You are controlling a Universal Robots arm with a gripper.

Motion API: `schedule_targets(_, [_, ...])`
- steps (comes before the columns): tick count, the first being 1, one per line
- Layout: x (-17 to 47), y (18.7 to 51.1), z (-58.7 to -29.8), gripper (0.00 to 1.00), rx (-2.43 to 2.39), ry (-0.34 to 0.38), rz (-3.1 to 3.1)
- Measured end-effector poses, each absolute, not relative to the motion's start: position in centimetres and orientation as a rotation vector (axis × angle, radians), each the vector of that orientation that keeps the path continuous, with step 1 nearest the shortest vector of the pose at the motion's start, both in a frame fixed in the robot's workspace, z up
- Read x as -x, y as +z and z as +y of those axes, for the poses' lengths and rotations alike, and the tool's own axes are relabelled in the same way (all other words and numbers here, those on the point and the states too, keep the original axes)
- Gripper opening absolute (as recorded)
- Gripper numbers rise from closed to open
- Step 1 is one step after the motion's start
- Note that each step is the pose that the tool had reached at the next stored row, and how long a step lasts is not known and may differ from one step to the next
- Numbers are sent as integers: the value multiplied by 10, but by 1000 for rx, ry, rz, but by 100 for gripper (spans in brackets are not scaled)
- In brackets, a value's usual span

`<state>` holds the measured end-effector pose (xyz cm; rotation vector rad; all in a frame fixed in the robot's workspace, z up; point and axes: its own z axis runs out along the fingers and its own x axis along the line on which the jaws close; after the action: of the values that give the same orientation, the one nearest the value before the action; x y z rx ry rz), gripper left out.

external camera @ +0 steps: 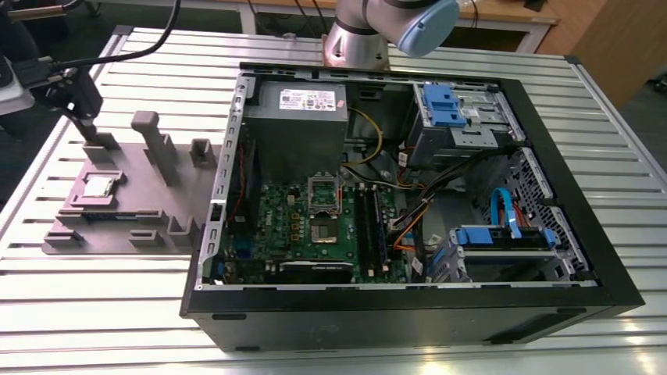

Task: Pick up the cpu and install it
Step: 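Pick up the cpu and move it towards the insertion slot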

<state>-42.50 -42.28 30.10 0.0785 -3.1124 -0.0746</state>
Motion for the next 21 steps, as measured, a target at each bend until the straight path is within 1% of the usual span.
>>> schedule_targets(11, [425, 282, -423, 84, -84, -75, -3112])
schedule_targets(21, [425, 281, -423, 84, -84, -76, -3112])
